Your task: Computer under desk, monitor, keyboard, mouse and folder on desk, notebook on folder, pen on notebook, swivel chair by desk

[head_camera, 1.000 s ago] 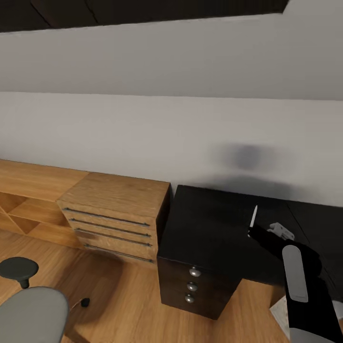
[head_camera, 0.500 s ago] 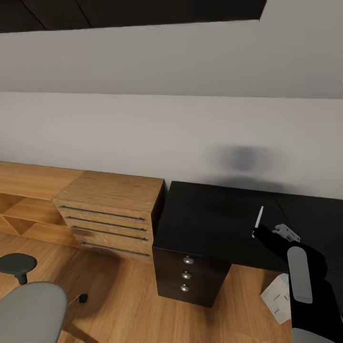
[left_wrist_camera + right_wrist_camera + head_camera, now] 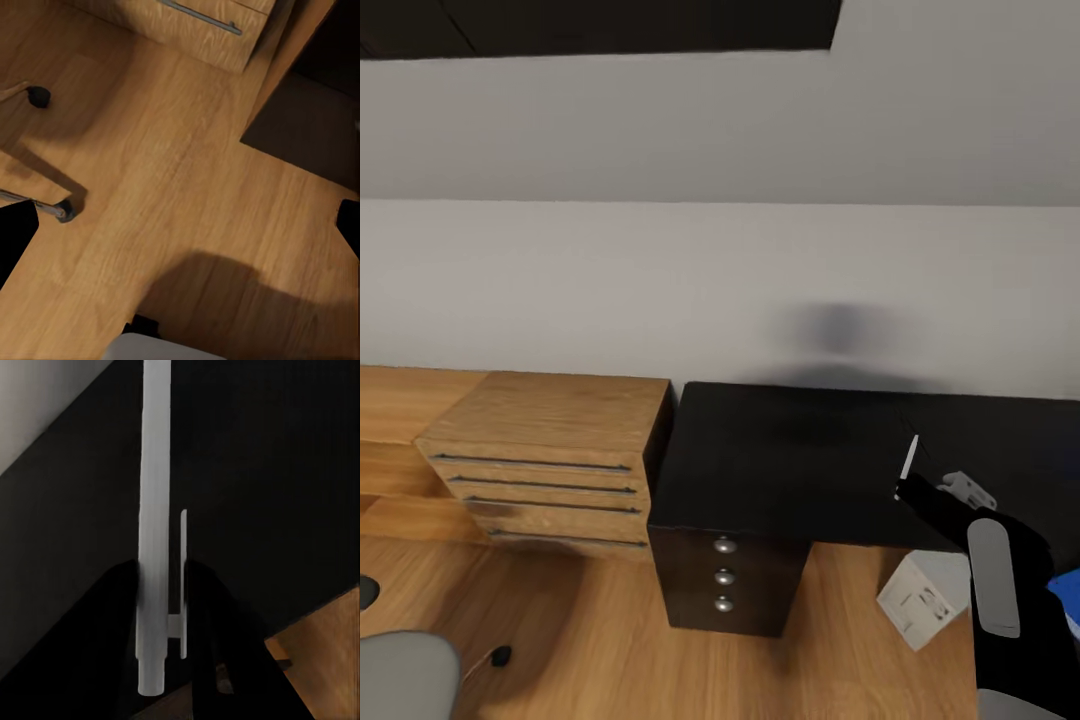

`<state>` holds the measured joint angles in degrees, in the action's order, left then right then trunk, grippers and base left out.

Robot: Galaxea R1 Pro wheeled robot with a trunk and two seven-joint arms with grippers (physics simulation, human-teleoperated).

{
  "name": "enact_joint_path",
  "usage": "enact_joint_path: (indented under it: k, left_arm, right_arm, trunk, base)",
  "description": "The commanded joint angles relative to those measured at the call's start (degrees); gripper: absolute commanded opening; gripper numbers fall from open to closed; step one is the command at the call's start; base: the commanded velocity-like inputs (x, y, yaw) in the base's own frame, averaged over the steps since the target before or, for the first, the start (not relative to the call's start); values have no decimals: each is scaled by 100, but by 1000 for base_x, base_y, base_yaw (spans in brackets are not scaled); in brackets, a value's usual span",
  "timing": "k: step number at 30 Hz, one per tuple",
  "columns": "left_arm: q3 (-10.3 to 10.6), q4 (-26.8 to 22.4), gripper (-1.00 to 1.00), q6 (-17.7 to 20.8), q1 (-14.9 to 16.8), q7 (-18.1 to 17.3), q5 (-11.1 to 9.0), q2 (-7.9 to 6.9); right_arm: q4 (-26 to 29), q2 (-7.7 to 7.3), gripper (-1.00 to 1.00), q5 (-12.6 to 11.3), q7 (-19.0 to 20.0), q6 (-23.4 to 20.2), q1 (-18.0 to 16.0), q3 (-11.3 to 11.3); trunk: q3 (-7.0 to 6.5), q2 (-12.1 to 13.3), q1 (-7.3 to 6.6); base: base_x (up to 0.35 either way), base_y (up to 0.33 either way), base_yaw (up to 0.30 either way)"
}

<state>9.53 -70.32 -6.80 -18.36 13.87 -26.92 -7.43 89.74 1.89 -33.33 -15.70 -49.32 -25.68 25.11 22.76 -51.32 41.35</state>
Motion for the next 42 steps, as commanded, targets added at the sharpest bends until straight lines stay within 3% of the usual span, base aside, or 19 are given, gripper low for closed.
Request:
enact_joint_path:
  k: [1, 7, 16, 19, 21, 27, 29, 31, 35, 42]
  left_arm:
    - [23, -6, 100, -31, 0, 38, -58, -9]
    - [23, -2, 100, -27, 0, 44, -59, -6]
    - [25, 63, 100, -16, 0, 44, -57, -9]
    - [30, 69, 100, -13, 0, 45, -58, -11]
    - [30, 76, 100, -8, 0, 45, -54, -7]
    - [32, 81, 100, -6, 0, 38, -51, -5]
    - [32, 87, 100, -5, 0, 37, -50, 0]
    - [36, 88, 100, -5, 0, 35, -50, 6]
    - [39, 89, 100, -5, 0, 31, -50, 43]
    - [40, 110, 100, -5, 0, 28, -50, 73]
  right_arm:
    - [4, 5, -100, -63, -48, -18, -7, 7]
    - [-23, -4, -100, -43, -54, -8, -7, 18]
    - [-91, -137, -100, 11, -77, -7, -7, 7]
    - [-100, -146, -100, 242, -92, -6, -7, -15]
    - [-126, -145, -100, 539, -94, 2, -11, -30]
    - [-414, -159, -100, 876, -92, 312, -20, -70]
    - [-660, -207, -100, 1366, -97, 593, -30, -204]
    - [-674, -215, -100, 1619, -109, 647, -31, -320]
    - [-680, -219, -100, 1887, -121, 686, -33, -494]
    - [-704, -229, -100, 2022, -119, 701, -33, -589]
  trunk:
    - [4, -5, 1]
    - [-9, -5, 1]
    - [-28, -5, 1]
    - [-35, -5, 1]
    - [-39, -5, 1]
    - [-49, -5, 1]
    - [-49, -5, 1]
    - [-50, -5, 1]
    - [-50, -5, 1]
    - [-51, -5, 1]
  base:
    - [0, 0, -284]
    - [0, 0, -286]
    - [0, 0, -287]
    - [0, 0, -287]
    - [0, 0, -287]
    - [0, 0, -289]
    - [0, 0, -294]
    - [0, 0, -294]
    - [0, 0, -295]
    - [0, 0, -295]
